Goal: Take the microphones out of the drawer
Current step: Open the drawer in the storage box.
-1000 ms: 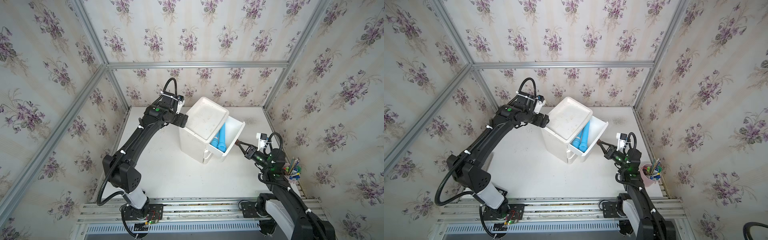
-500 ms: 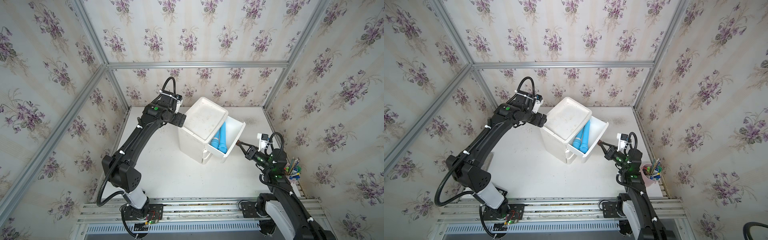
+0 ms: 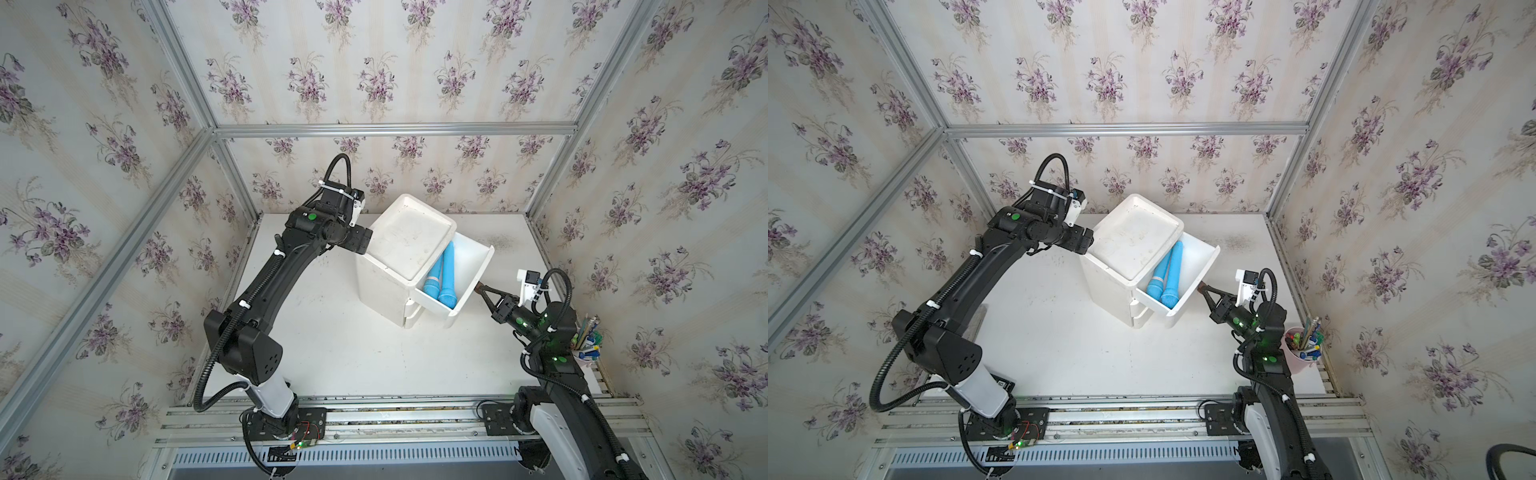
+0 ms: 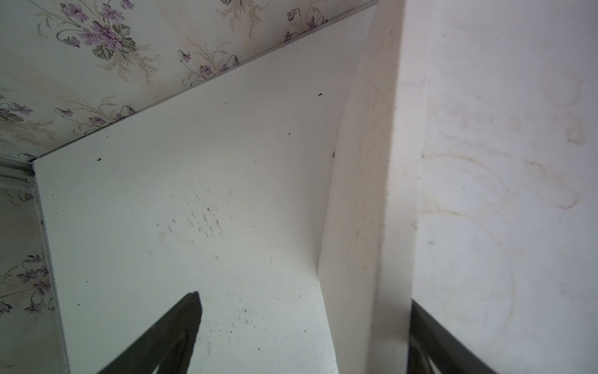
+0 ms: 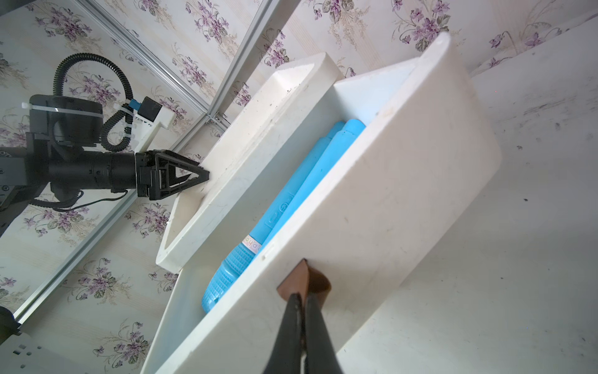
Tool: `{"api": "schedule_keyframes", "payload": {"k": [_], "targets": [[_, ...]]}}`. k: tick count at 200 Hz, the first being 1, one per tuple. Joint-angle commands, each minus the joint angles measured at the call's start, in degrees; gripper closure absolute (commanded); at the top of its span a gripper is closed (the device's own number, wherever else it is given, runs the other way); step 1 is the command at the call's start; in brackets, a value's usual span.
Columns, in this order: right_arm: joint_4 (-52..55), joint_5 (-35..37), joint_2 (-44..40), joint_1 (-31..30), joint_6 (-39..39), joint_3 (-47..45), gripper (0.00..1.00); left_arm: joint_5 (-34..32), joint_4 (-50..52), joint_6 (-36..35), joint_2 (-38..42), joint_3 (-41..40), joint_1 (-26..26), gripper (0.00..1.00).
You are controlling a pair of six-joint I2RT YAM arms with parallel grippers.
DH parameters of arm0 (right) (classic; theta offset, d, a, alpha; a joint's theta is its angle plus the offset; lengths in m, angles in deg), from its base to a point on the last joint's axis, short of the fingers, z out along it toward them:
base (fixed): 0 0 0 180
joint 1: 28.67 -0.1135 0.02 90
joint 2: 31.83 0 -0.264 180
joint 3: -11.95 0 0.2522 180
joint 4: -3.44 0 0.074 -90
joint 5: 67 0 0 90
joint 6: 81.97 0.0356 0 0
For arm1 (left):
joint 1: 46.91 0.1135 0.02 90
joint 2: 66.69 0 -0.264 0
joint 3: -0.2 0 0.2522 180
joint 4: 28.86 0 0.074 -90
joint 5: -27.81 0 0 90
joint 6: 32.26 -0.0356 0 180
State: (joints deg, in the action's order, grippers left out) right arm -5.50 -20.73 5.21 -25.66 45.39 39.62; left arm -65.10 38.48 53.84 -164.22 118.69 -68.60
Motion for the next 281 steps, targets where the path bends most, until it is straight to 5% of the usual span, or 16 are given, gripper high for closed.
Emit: {"api": "schedule_keyframes", "payload": {"k": [1,86,140,197,215,250,281], "targets": [[-6.2,-3.2,-1.9,0.1,1.0,-1.1,1.0,-1.3,2.3,-0.6,-0.2,0.1,0.3,0.08],[-4.4,-1.0,-1.9,0.1,0.6,-1.3,1.0,0.1,2.3,-1.2,0.1,0.3,0.2,0.08],[-7.1,-1.5,0.5,0.1,0.8,-1.3,1.0,11.1,2.3,-2.5,4.0,1.9,-0.3,0.06],[-4.6,-1.0,-0.9,0.1,-0.1,-1.6,1.0,12.6,3.1,-4.7,8.2,2.8,-4.5,0.01],[-3.2,-0.3,-1.4,0.1,-0.5,-1.4,0.9,12.3,3.5,-5.6,8.7,3.4,-7.8,0.01],[0.2,1.6,-1.9,0.1,-1.2,-0.6,0.56,9.6,4.2,-6.1,7.6,6.0,-14.0,0.01],[8.0,4.4,-1.5,0.1,-3.6,2.6,0.41,10.3,4.3,-4.3,5.2,8.6,-17.7,0.01]]}}
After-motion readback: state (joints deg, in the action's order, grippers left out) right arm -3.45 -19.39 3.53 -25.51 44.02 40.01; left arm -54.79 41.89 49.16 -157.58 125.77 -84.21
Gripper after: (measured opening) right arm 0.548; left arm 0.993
